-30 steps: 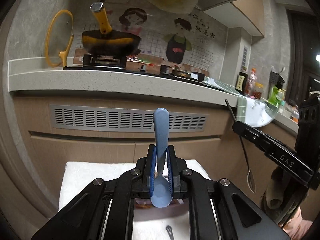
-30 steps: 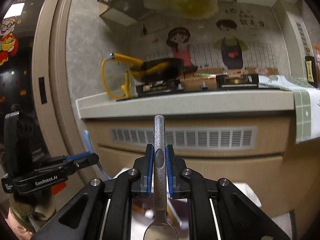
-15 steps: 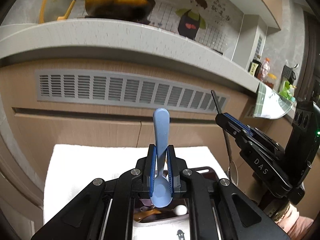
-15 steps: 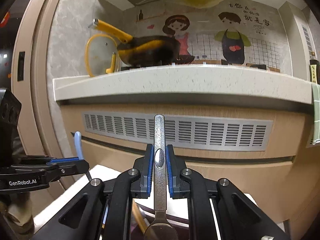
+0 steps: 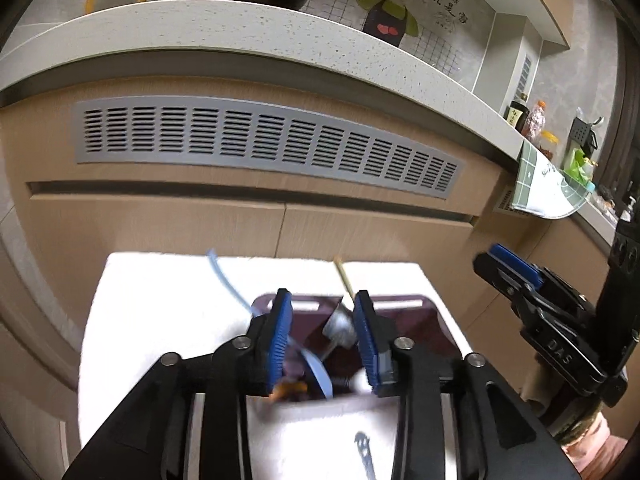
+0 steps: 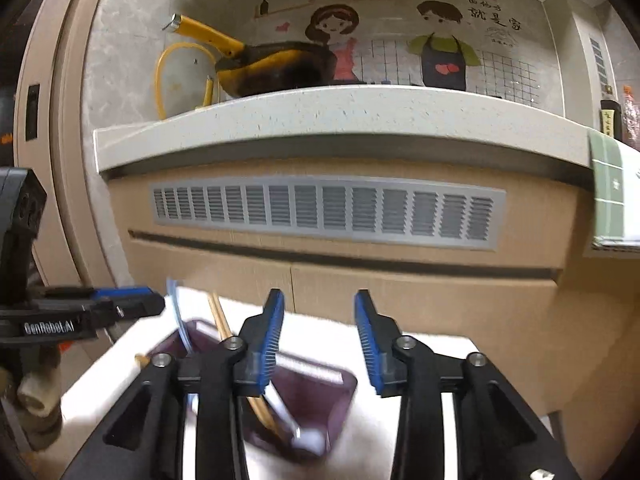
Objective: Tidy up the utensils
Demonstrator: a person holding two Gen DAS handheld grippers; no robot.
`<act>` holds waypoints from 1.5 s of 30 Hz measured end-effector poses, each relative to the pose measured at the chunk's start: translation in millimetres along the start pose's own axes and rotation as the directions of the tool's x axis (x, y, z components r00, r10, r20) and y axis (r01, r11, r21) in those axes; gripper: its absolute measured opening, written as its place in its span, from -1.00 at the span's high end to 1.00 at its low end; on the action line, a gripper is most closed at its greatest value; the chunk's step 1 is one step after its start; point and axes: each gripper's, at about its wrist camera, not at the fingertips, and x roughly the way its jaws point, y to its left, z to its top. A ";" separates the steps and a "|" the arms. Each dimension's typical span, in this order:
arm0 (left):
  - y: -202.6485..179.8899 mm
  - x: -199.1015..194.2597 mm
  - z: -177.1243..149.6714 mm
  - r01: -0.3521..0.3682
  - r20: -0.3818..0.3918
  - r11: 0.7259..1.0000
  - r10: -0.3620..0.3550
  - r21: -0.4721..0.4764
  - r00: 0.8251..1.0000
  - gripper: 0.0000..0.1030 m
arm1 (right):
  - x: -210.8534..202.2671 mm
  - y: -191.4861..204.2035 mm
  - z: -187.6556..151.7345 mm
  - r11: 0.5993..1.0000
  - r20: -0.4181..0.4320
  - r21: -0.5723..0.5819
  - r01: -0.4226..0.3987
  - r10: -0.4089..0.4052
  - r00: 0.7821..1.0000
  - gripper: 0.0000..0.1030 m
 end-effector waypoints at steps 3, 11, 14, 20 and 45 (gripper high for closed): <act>4.4 -16.4 -17.8 -0.031 -0.021 0.999 0.031 0.008 0.999 0.00 | -17.5 8.5 -14.3 1.000 -0.038 -0.023 0.003 -0.004 0.999 -0.03; 31.4 -39.9 -87.8 -0.096 -0.192 0.995 0.096 0.005 0.977 -0.16 | -45.2 45.4 -64.3 0.996 -0.174 -0.075 -0.054 0.040 0.984 -0.26; 41.8 -42.8 -114.1 -0.116 -0.259 0.993 0.111 -0.001 0.959 -0.17 | -46.7 60.6 -85.5 0.991 -0.268 -0.056 -0.125 0.105 0.958 -0.26; 53.4 -50.8 -156.8 -0.112 -0.368 0.991 0.079 -0.069 0.927 -0.17 | -48.8 100.6 -141.0 0.970 -0.433 -0.068 -0.235 0.184 0.882 -0.26; 8.7 -10.5 -169.2 -0.038 -0.474 0.989 -0.036 -0.144 0.880 -0.33 | -26.2 26.4 -173.7 1.000 -0.559 -0.023 0.017 -0.027 0.829 -0.30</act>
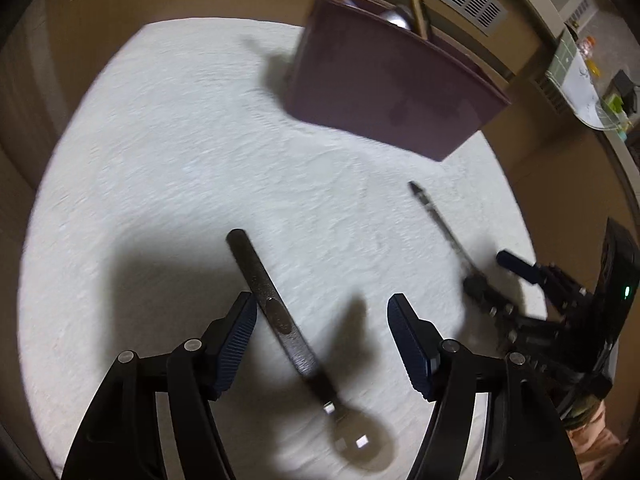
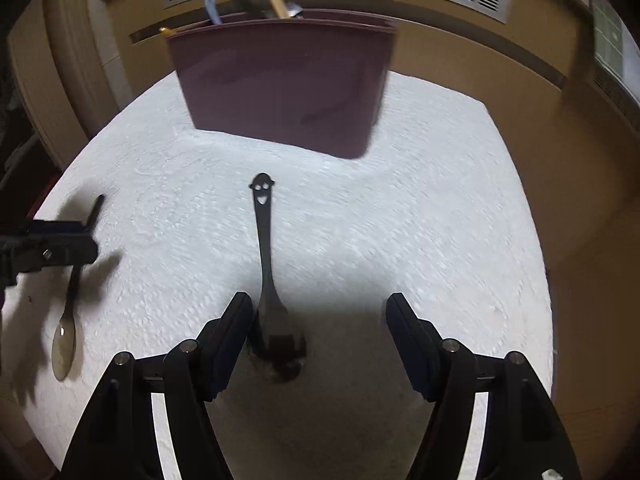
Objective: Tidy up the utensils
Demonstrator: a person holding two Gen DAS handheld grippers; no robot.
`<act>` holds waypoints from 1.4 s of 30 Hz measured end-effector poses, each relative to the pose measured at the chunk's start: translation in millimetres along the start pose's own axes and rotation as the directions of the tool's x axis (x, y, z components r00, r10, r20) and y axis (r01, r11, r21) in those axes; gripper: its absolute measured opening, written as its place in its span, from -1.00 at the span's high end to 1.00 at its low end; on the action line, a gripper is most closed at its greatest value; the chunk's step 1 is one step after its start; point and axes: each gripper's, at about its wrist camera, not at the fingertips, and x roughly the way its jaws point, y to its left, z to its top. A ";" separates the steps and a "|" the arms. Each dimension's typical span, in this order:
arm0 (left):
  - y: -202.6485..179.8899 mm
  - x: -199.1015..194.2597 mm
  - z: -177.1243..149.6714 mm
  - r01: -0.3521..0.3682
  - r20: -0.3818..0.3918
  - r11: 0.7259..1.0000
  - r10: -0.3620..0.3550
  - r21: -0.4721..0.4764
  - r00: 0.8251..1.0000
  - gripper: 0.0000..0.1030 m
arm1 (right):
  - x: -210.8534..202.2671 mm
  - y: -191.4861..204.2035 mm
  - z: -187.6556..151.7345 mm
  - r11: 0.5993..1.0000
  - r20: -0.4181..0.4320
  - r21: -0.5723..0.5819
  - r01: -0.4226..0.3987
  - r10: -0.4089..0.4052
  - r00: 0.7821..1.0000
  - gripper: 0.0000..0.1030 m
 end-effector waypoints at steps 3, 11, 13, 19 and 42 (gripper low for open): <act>-18.8 12.8 13.1 0.051 -0.010 0.998 -0.051 0.028 0.999 -0.33 | -3.8 -6.0 -6.2 1.000 0.008 0.006 0.000 0.000 1.000 -0.30; -22.8 -5.7 2.6 -0.091 0.054 0.987 0.085 0.132 0.995 -0.33 | -4.7 6.5 10.7 0.992 0.014 -0.068 -0.108 0.109 0.994 0.43; -15.7 -14.2 -4.4 -0.122 0.070 0.983 0.113 0.134 0.991 -0.33 | 0.6 12.9 22.4 0.987 0.012 -0.091 -0.134 0.136 0.991 0.50; -4.5 -22.5 -21.7 -0.146 0.038 0.980 0.142 0.138 0.989 -0.10 | 18.0 26.3 40.3 0.986 -0.033 -0.124 -0.110 0.107 0.994 0.87; -53.8 23.8 17.0 -0.167 0.010 0.956 0.170 0.241 0.985 0.76 | -29.8 -9.4 14.3 0.984 0.066 0.015 -0.178 0.176 0.982 0.87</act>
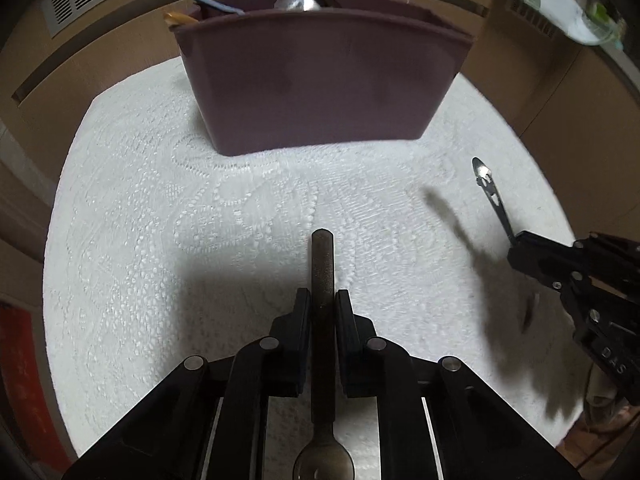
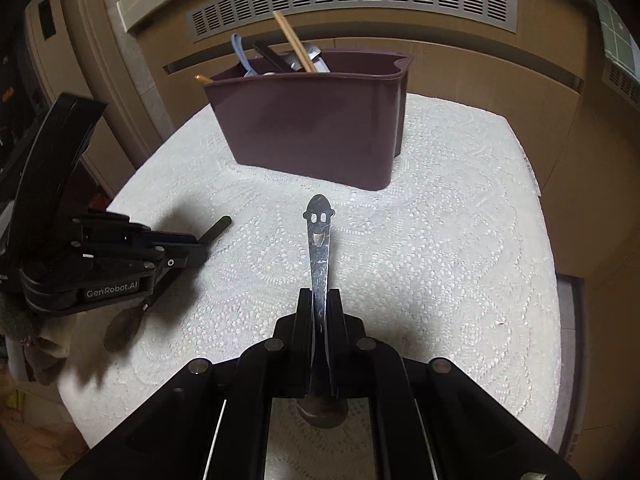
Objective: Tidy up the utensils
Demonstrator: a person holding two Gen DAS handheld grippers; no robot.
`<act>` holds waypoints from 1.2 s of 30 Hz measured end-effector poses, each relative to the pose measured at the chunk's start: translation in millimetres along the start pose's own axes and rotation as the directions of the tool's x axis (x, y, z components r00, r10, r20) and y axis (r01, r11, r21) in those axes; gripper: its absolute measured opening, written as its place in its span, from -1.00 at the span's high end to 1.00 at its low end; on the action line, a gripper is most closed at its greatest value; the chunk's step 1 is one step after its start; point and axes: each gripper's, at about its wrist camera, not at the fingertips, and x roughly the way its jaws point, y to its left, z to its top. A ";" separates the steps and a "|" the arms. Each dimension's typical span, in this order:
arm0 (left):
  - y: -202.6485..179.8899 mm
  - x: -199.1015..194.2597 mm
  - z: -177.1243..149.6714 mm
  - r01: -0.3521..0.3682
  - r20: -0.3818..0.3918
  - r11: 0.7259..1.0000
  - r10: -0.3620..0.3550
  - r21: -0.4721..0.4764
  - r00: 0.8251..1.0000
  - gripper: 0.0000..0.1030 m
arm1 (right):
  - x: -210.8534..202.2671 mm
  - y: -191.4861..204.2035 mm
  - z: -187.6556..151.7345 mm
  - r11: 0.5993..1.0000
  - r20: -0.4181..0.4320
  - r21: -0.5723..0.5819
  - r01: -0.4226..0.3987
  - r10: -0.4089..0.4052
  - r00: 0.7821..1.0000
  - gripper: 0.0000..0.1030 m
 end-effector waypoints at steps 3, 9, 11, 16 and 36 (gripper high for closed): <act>-0.1 -24.2 -6.9 0.046 0.073 0.999 -0.045 -0.011 0.996 0.76 | -12.5 -6.0 -0.9 0.999 0.030 0.033 -0.018 0.017 0.999 0.87; -0.9 -78.7 -21.7 0.107 0.245 0.994 -0.095 -0.036 0.965 0.76 | -37.0 -3.9 -0.6 0.998 0.092 0.055 -0.027 0.021 0.996 0.89; 4.5 -91.9 -22.9 0.119 0.297 0.992 -0.100 -0.044 0.950 0.76 | -43.3 -1.7 0.8 0.998 0.111 0.056 -0.028 0.021 0.994 0.89; 5.9 -103.3 -21.6 0.120 0.348 0.991 -0.094 -0.056 0.933 0.76 | -47.4 4.4 5.9 0.999 0.125 0.034 -0.019 0.015 0.992 0.89; 26.2 -94.9 -32.4 0.110 0.359 0.986 -0.058 -0.127 0.931 0.76 | 12.4 13.9 15.4 0.997 0.018 -0.052 0.056 -0.055 0.998 0.84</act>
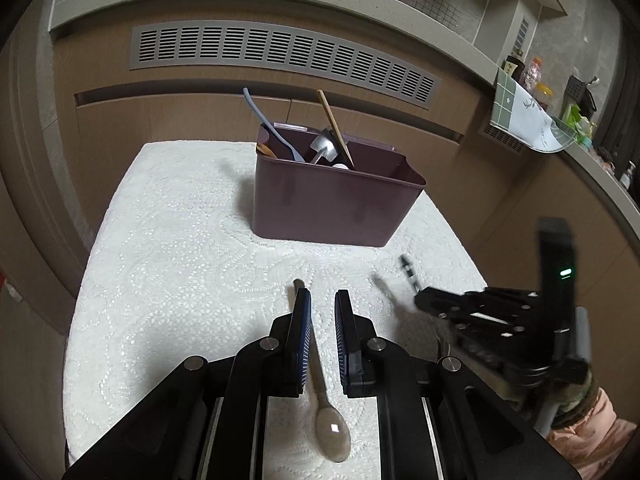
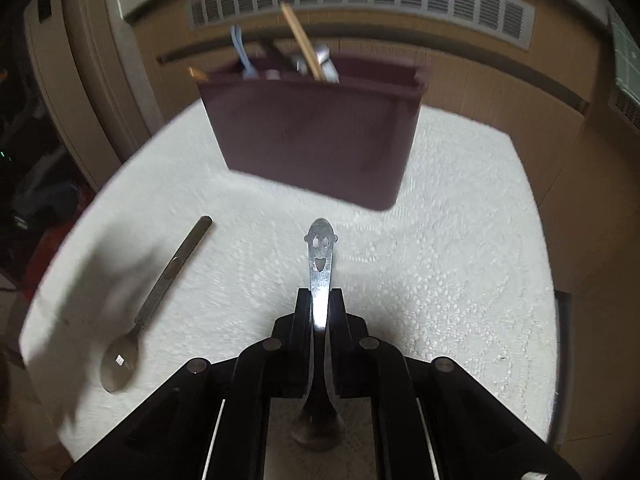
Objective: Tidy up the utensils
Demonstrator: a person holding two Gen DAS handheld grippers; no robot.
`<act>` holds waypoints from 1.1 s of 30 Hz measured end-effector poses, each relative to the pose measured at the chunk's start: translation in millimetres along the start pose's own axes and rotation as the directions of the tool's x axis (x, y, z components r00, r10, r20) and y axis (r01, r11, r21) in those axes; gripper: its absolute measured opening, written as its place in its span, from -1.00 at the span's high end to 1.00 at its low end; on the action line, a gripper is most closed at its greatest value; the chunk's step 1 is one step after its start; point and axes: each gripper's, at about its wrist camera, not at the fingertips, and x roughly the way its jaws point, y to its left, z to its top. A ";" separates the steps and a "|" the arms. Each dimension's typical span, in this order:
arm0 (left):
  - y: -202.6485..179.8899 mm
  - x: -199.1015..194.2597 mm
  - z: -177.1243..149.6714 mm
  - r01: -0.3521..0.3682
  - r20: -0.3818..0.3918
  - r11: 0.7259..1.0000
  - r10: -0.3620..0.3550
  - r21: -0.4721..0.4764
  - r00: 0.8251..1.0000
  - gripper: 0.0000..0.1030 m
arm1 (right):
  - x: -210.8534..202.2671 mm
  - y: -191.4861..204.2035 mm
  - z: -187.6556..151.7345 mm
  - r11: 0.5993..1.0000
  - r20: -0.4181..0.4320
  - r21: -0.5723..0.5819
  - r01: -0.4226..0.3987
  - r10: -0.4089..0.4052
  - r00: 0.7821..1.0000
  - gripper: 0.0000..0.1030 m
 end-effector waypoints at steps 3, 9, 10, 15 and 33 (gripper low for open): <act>1.2 6.6 -1.3 -0.010 -0.043 1.000 0.010 -0.010 0.999 0.76 | -22.9 1.9 3.3 0.999 0.039 0.010 -0.033 0.033 0.999 0.84; -7.0 29.9 -33.6 -0.008 -0.228 1.000 0.007 -0.004 0.974 0.62 | -46.4 1.1 -3.8 0.997 0.057 0.027 -0.068 0.067 0.996 0.84; -10.1 31.0 -41.2 -0.012 -0.243 1.000 0.013 0.008 0.970 0.52 | -49.3 0.6 -5.7 0.997 0.061 0.030 -0.072 0.070 0.996 0.84; -26.2 18.4 -83.7 -0.041 -0.214 0.999 0.047 0.034 0.976 0.30 | -55.7 -5.2 -11.3 0.996 0.075 0.056 -0.076 0.071 0.995 0.84; -41.7 -11.1 -97.3 -0.246 0.060 0.964 0.241 0.098 0.969 0.34 | -88.2 -4.5 -27.4 0.994 0.182 0.112 -0.001 -0.019 0.983 0.86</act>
